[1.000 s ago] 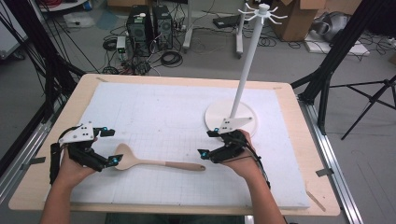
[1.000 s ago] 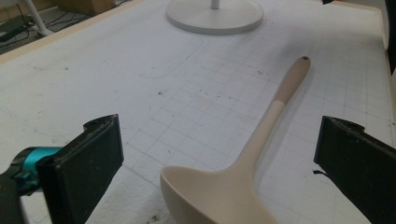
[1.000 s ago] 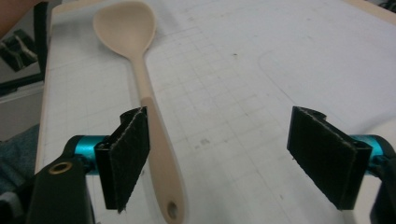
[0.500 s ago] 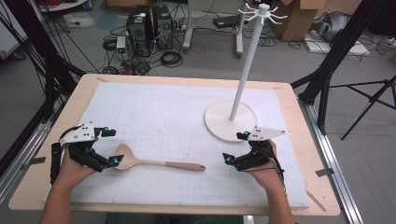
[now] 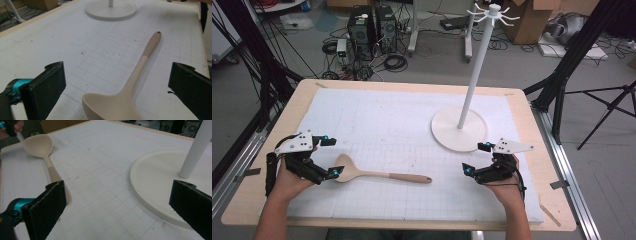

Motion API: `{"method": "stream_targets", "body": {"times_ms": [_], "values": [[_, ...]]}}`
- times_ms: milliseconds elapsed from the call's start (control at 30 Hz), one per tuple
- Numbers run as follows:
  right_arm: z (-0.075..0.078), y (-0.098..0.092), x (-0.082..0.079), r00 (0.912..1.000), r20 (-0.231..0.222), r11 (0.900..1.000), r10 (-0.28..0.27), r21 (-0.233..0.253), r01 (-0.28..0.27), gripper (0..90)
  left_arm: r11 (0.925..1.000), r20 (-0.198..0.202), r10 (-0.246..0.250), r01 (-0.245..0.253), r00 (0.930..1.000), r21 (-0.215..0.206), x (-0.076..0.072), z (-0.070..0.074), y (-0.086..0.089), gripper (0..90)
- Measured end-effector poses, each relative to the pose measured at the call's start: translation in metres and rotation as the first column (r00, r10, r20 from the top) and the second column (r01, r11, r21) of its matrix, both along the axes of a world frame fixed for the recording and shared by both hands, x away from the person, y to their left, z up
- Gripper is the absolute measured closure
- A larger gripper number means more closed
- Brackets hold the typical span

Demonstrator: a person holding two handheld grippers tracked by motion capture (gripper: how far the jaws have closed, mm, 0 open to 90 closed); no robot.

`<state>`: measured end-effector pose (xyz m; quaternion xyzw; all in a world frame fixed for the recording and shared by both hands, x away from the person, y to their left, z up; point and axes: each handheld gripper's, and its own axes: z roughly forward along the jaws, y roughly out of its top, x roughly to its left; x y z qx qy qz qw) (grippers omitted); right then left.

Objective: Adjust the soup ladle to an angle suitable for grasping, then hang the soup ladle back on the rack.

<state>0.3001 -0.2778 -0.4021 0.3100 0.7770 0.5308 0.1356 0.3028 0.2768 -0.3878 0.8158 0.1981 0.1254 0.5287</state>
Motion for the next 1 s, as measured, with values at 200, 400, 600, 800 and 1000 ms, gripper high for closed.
{"method": "stream_targets", "body": {"times_ms": [200,400,600,800,1000], "values": [[-0.001,0.000,0.001,1.0000,-0.006,1.000,-0.003,-0.010,0.003,0.2,1.0000,0.001,0.003,-0.003,1.0000,0.001,0.000,0.000,0.000,1.7],[-0.003,-0.003,0.002,0.9998,-0.013,1.000,-0.012,-0.013,0.012,0.2,1.0000,0.002,-0.006,0.006,1.0000,0.004,0.000,0.000,-0.002,1.7],[-0.003,-0.006,0.003,0.9997,-0.011,1.000,-0.020,-0.007,0.020,0.2,1.0000,0.003,-0.007,0.007,1.0000,0.003,0.001,0.000,-0.002,1.7],[-0.003,-0.006,0.002,0.9996,-0.013,1.000,-0.023,-0.008,0.023,0.3,1.0000,0.001,-0.009,0.009,1.0000,-0.003,-0.001,0.001,-0.004,1.7],[-0.002,-0.007,0.001,0.9997,-0.011,1.000,-0.023,-0.012,0.023,0.3,0.9997,-0.001,-0.021,0.021,0.9998,0.014,-0.001,0.001,-0.010,1.6]]}}
